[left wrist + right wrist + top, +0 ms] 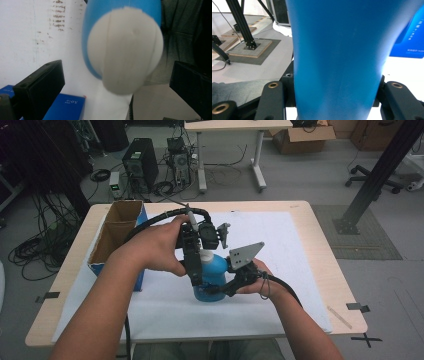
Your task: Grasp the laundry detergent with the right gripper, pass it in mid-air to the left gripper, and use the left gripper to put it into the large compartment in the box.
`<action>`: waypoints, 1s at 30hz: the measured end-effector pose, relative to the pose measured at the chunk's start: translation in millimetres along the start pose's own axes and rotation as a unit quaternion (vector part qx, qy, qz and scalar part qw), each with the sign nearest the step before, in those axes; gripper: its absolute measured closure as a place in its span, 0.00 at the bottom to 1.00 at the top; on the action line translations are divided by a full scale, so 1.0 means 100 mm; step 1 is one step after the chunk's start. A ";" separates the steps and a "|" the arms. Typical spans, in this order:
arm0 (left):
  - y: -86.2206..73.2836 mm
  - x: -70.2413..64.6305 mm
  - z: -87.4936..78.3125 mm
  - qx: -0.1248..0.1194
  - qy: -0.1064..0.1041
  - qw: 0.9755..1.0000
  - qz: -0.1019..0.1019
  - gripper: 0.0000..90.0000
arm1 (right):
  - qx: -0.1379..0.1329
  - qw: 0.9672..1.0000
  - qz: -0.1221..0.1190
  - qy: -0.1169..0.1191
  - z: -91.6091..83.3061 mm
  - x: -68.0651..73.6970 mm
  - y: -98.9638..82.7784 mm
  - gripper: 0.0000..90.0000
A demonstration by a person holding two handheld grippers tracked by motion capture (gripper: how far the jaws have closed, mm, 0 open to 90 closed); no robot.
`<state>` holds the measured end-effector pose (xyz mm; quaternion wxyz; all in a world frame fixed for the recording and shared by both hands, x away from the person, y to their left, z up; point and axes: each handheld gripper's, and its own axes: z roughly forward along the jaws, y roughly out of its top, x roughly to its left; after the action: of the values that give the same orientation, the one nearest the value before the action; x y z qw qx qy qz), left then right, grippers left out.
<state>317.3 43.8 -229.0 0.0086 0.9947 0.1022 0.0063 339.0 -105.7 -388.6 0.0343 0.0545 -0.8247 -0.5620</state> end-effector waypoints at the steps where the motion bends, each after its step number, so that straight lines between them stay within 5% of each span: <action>1: 0.00 0.00 0.01 -0.002 0.000 1.000 0.000 0.00 | 0.000 1.000 0.000 0.000 0.02 0.00 0.00 0.50; 30: 0.11 -0.05 0.14 0.011 0.006 1.000 0.024 0.01 | 0.000 1.000 -0.008 0.008 0.21 0.02 0.11 0.50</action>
<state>314.6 31.3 -243.1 -0.0028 0.9969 0.0780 0.0109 334.1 -82.9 -386.5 0.0369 0.0658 -0.8239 -0.5617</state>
